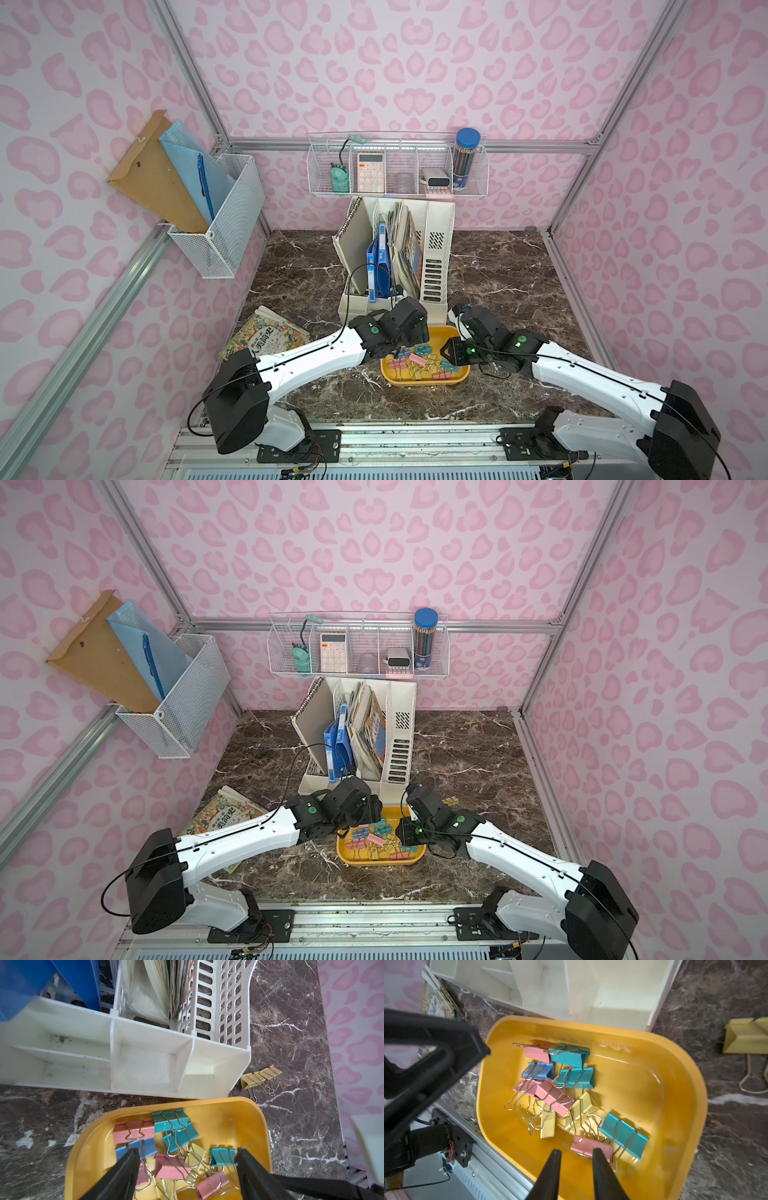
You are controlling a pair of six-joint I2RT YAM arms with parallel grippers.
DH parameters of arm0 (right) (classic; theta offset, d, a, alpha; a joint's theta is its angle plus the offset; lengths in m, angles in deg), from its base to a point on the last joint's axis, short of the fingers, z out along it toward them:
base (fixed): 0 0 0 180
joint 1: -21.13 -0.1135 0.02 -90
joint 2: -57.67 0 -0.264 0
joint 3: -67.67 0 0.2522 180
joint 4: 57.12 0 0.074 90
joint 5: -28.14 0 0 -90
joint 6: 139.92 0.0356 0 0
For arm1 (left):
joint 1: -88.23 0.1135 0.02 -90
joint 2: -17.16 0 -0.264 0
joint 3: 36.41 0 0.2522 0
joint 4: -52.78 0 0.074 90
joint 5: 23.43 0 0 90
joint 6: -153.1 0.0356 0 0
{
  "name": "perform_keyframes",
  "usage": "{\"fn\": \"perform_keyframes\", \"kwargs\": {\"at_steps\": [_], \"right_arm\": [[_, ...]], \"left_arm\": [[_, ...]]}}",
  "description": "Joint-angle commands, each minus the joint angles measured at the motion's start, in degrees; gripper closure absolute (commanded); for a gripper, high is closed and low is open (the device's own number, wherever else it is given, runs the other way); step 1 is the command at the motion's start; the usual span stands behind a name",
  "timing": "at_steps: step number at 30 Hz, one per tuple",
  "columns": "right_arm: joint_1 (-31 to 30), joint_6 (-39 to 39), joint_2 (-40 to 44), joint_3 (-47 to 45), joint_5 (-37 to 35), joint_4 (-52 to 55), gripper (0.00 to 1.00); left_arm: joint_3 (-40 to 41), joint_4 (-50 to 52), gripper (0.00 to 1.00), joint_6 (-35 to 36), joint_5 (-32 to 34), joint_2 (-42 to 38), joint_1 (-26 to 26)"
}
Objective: Take out the binder clips from the storage box
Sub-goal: Pick up the binder clip from the storage box.
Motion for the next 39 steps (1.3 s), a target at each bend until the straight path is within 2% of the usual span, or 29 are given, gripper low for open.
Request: {"fn": "perform_keyframes", "kwargs": {"at_steps": [1, 6, 11, 18, 21, 30, 37, 39], "right_arm": [[-0.8, -4.7, -1.0, 1.6, -2.7, 5.8, 0.71], [-1.3, -9.9, -4.4, 4.5, -4.9, 11.7, 0.7], [-2.7, -13.6, -7.1, 5.0, -2.3, 12.9, 0.68], [-4.1, -17.3, -10.3, 6.3, -4.7, 14.7, 0.63], [-4.1, -17.6, -12.5, 7.4, -7.4, 15.9, 0.64], [-4.1, -19.1, -16.4, 9.0, -8.2, 16.0, 0.75], [-4.1, -17.9, -17.2, 11.6, -12.2, 18.4, 0.89], [-4.1, -17.5, -17.5, 12.9, -14.0, 19.9, 0.91]], "left_arm": [[0.5, 0.5, 0.22, -1.3, 1.8, -0.7, 0.0], [1.2, 0.4, 0.21, -1.7, 2.2, -1.3, 0.0], [3.1, 0.8, 0.2, -2.7, 4.6, -3.5, 0.0], [5.5, 0.0, 0.2, -3.5, 5.5, -5.8, 0.0], [5.4, 0.4, 0.2, -3.5, 5.7, -5.9, 0.0], [5.3, 0.3, 0.2, -2.9, 5.8, -6.0, 0.0], [5.1, 0.0, 0.2, -2.8, 5.5, -5.9, 0.0], [4.9, 0.1, 0.2, -2.6, 5.2, -5.8, 0.0]]}}
